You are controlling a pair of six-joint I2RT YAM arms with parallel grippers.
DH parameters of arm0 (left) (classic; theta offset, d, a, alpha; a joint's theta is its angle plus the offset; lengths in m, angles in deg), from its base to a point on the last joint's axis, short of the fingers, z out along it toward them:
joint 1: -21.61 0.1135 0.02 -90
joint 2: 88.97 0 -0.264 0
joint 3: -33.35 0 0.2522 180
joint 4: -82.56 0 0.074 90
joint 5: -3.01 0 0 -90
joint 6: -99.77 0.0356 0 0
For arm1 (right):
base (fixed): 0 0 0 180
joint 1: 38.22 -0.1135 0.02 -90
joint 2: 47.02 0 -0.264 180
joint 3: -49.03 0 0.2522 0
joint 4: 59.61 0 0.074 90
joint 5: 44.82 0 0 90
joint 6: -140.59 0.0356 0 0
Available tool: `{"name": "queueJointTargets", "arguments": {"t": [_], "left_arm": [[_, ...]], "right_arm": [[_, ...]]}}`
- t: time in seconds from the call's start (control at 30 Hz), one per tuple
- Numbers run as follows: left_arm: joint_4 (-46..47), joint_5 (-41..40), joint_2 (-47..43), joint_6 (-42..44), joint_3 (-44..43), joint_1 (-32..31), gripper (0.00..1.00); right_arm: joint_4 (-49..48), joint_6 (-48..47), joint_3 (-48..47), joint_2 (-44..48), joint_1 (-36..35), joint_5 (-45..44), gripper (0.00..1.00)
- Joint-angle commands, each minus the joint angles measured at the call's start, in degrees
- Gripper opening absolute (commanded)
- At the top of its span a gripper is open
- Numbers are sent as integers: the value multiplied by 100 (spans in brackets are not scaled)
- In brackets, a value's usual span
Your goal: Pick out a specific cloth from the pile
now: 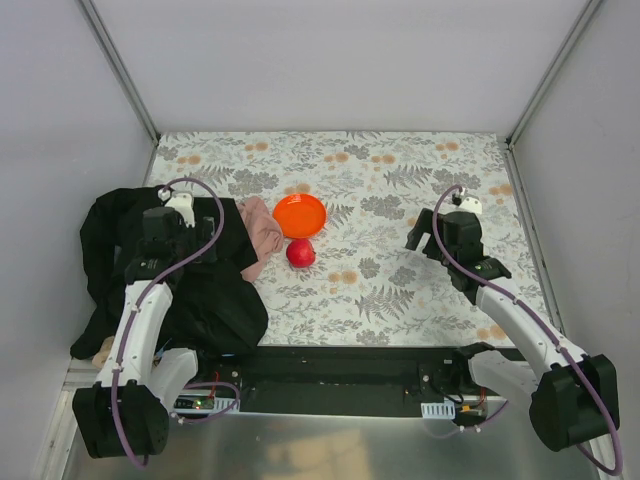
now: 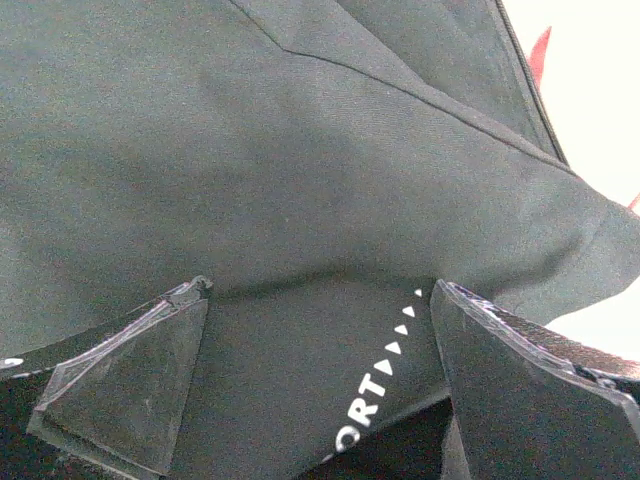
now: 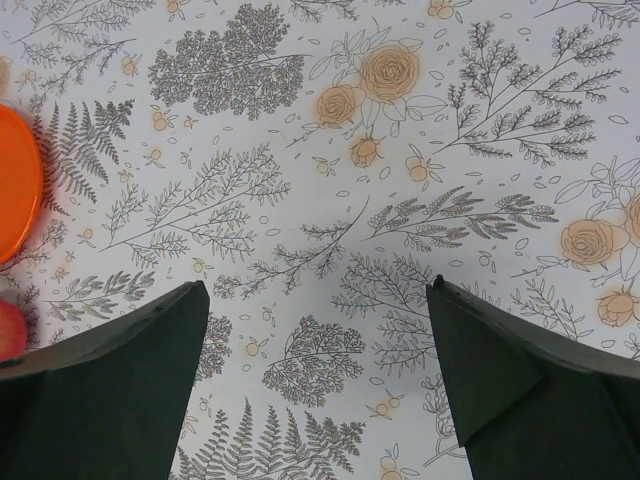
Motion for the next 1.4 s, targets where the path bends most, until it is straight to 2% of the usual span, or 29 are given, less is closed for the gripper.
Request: {"name": "queueJointTargets", "arguments": {"t": [0.0, 0.07, 0.17, 0.23, 0.3, 0.5, 0.77, 0.87, 0.9, 0.93, 1.0, 1.03, 1.13, 1.27, 1.37], "left_arm": [[-1079, 312, -93, 982, -790, 83, 100], [-1791, 174, -75, 1414, -1456, 74, 100], [-2584, -844, 39, 1941, -2109, 74, 100], [-2673, -1661, 126, 2450, -2146, 109, 99], [-2743, -2050, 276, 2890, -2085, 275, 100], [-3139, -1077, 970, 3252, -1971, 1145, 100], [-3034, -452, 2542, 3226, -2040, 1620, 100], [-3034, -127, 2895, 3235, -2163, 1665, 86], [-3060, -57, 2974, 3243, -2198, 1665, 74], [-3139, 22, 3053, 3252, -2234, 1665, 60], [-3314, 180, 3159, 3270, -2304, 1665, 25], [-3341, 181, 3159, 3270, -2339, 1665, 0], [-3385, 93, 2993, 3270, -2584, 1665, 0], [-3517, 93, 2720, 3033, -3628, 1604, 0], [-3596, -494, 2799, 2962, -4674, 964, 0]], "right_arm": [[-71, 84, -248, 58, 29, 307, 99], [-9, 67, -345, 67, 29, 475, 99], [114, 23, -468, 32, 29, 616, 99], [149, 5, -504, 6, 20, 616, 100], [149, -13, -477, -29, 20, 616, 99], [149, -57, -407, -100, 29, 616, 99], [202, -30, -512, -214, 29, 1011, 100], [246, 22, -565, -302, 20, 1231, 100], [246, 40, -574, -319, 20, 1440, 99], [255, 57, -574, -337, 29, 1503, 100], [255, 84, -583, -337, 29, 1547, 99], [255, 84, -574, -329, 29, 1539, 99], [255, 58, -600, -302, 20, 1530, 99], [229, 49, -627, -337, 20, 1530, 99], [167, 49, -635, -390, 20, 1513, 99]]}}
